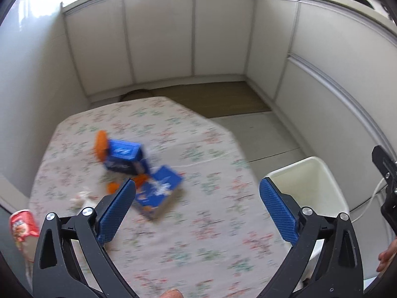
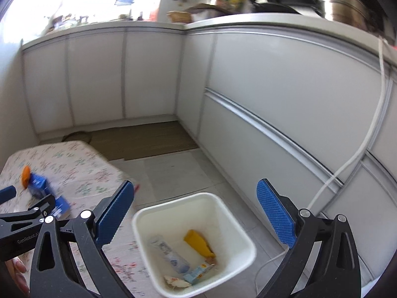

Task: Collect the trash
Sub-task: 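Reach the left gripper to the red noodle cup and grasp its rim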

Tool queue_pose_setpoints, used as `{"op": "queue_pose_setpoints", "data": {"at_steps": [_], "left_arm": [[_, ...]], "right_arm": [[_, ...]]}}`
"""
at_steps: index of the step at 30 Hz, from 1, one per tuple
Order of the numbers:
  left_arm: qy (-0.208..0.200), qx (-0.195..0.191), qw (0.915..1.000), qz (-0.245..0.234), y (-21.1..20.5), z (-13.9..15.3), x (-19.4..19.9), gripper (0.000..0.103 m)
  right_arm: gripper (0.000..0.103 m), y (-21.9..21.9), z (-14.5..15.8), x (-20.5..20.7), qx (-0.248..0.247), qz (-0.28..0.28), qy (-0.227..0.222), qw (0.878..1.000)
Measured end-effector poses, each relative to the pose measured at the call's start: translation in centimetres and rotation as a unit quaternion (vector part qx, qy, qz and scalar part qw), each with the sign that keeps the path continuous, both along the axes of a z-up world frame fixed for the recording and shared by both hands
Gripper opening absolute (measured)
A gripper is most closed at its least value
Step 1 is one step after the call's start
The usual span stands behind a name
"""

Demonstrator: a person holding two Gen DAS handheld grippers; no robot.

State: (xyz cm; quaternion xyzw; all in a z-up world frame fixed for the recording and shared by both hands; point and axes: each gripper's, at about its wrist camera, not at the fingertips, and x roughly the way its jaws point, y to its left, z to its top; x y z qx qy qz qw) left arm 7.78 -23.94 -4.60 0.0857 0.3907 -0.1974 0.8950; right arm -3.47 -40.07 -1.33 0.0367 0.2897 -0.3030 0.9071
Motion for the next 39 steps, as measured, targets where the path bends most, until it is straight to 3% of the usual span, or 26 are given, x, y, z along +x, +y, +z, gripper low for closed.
{"op": "queue_pose_setpoints", "data": {"at_steps": [10,15,20,24,28,30,37,39], "left_arm": [[0.016,0.056,0.9944,0.088,9.8,-1.8,2.7,0.096],[0.041,0.040,0.9828,0.175,15.7,-1.8,4.0,0.096],[0.062,0.018,0.9512,0.302,22.8,-1.8,4.8,0.096],[0.079,-0.012,0.9160,0.393,28.4,-2.2,4.2,0.096],[0.109,-0.079,0.8644,0.484,34.0,-3.8,2.8,0.096],[0.112,-0.078,0.8487,0.511,35.4,-4.5,2.6,0.096],[0.134,-0.076,0.8105,0.565,38.3,-7.9,3.5,0.096],[0.141,-0.087,0.8076,0.566,38.7,-8.7,4.2,0.097]], "right_arm": [[0.096,8.2,-1.1,4.8,-0.023,0.102,0.038,0.994],[0.096,12.3,-1.7,6.6,-0.033,0.148,0.050,0.987],[0.096,15.4,-2.4,7.6,-0.035,0.180,0.063,0.981],[0.096,17.1,-2.4,8.4,-0.031,0.200,0.067,0.977],[0.096,18.9,-2.7,9.1,-0.027,0.216,0.070,0.973],[0.096,19.7,-2.9,9.3,-0.029,0.224,0.074,0.971],[0.096,21.0,-4.0,9.8,-0.039,0.231,0.090,0.968],[0.096,20.8,-4.3,9.9,-0.035,0.229,0.095,0.968]]}}
